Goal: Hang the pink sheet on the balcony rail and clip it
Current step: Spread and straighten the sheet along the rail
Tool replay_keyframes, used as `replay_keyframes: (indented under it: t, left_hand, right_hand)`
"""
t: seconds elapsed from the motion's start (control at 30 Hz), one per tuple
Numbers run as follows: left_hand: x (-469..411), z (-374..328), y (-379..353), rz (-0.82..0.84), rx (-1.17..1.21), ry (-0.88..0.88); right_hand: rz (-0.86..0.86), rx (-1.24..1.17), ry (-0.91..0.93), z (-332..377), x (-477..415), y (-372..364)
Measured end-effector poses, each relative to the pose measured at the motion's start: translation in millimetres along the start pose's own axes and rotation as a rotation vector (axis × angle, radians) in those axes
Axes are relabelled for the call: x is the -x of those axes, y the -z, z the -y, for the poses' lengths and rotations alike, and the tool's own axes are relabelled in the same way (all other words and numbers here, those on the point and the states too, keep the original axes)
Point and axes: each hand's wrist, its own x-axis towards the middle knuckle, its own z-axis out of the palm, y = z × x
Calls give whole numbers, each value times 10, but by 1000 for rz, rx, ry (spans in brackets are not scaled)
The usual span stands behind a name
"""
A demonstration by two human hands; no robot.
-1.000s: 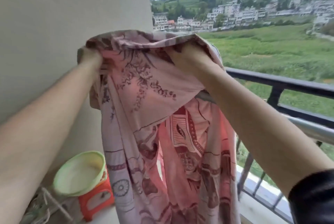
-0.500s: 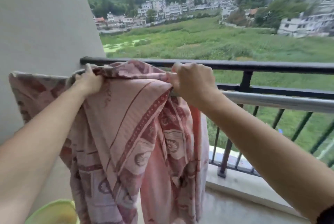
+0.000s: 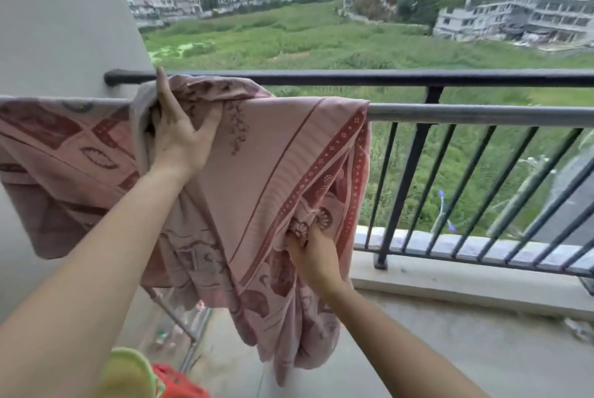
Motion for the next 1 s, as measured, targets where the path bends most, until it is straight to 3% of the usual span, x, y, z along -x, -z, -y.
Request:
replay_keyframes:
  t: [0.07, 0.17, 0.2, 0.33, 0.4, 0.6, 0.77, 0.87, 0.93, 1.0]
  left_hand:
    - [298, -15, 1, -87, 13, -43]
    - [845, -34, -137, -278, -106, -265]
    - [1010, -60, -213, -242, -146, -330]
    - [1334, -211, -560, 264, -423, -344]
    - [1313, -199, -586, 306, -317, -319]
    - [921, -57, 119, -122, -92, -166]
    - [553, -319, 675, -200, -4, -156]
    - [504, -433, 804, -152, 58, -153]
    - [504, -497, 834, -129, 81, -173]
    - [495, -566, 850, -128, 95, -218]
  right_hand:
    - [-2, -5, 78, 92, 137, -171]
    - [21, -20, 153, 138, 342, -314]
    - [26, -24, 176, 119, 376, -327]
    - [236, -87, 190, -6, 497, -249]
    - [273, -66, 152, -97, 536, -185]
    - [216, 14, -16, -304, 506, -17]
    - [-55, -107, -310, -49, 393, -141]
    - [-268, -3, -95, 98, 356, -188]
    - [-218, 79, -13, 214, 319, -232]
    - [3, 128, -90, 287, 230, -236]
